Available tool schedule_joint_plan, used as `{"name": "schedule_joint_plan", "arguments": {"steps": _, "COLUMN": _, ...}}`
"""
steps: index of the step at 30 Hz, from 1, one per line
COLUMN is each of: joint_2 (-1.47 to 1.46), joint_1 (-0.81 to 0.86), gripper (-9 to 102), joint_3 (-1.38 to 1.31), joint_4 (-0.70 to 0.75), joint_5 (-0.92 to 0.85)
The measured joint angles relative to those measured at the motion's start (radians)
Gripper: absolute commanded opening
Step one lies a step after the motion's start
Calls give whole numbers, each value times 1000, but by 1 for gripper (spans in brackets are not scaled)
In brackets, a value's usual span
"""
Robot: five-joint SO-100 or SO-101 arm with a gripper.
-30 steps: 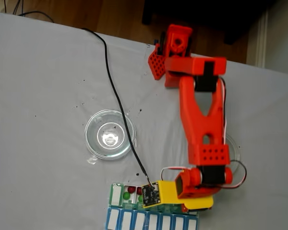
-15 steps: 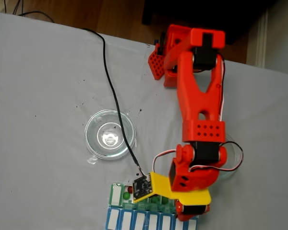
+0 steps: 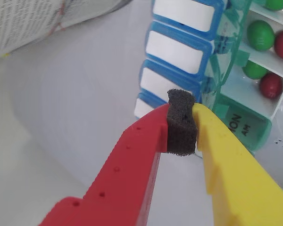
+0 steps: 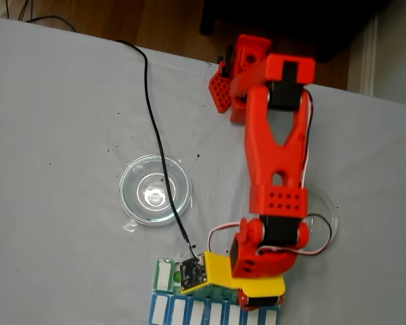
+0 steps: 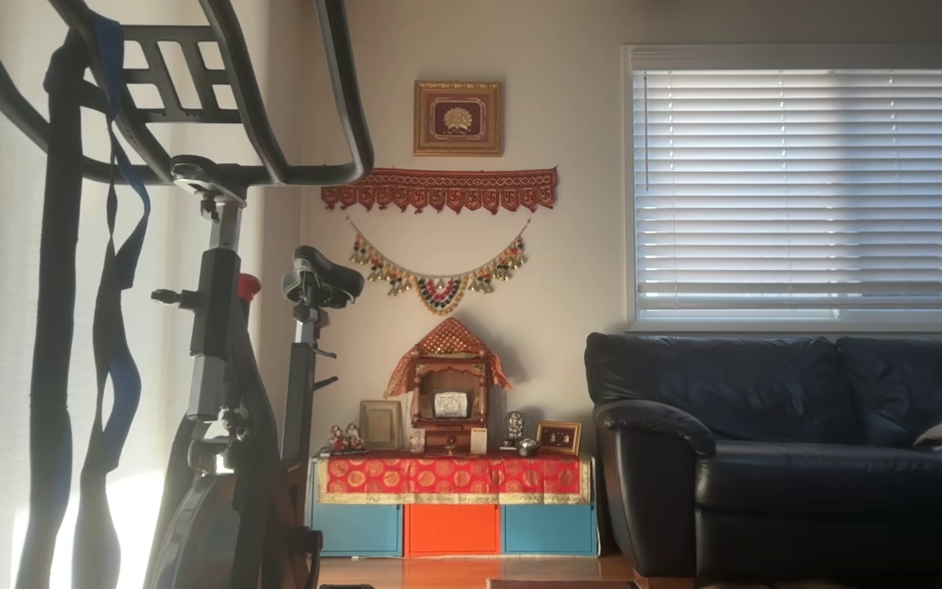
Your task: Sort medicines into box.
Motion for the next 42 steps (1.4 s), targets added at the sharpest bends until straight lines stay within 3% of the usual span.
{"name": "schedule_joint_plan", "arguments": {"steps": 12, "joint_2": -149, "joint_1": 8, "gripper": 1, "joint_3": -261, "joint_4": 270, "joint_5": -5}}
{"name": "schedule_joint_plan", "arguments": {"steps": 21, "joint_2": -221, "joint_1": 9, "gripper": 1, "joint_3": -344, "joint_4": 359, "joint_5": -20}}
{"name": "schedule_joint_plan", "arguments": {"steps": 29, "joint_2": -385, "joint_1": -3, "gripper": 1, "joint_3": -515, "joint_4": 522, "joint_5": -54}}
{"name": "schedule_joint_plan", "arguments": {"steps": 42, "joint_2": -439, "joint_1": -3, "gripper": 1, "joint_3": -598, "joint_4": 578, "joint_5": -72}}
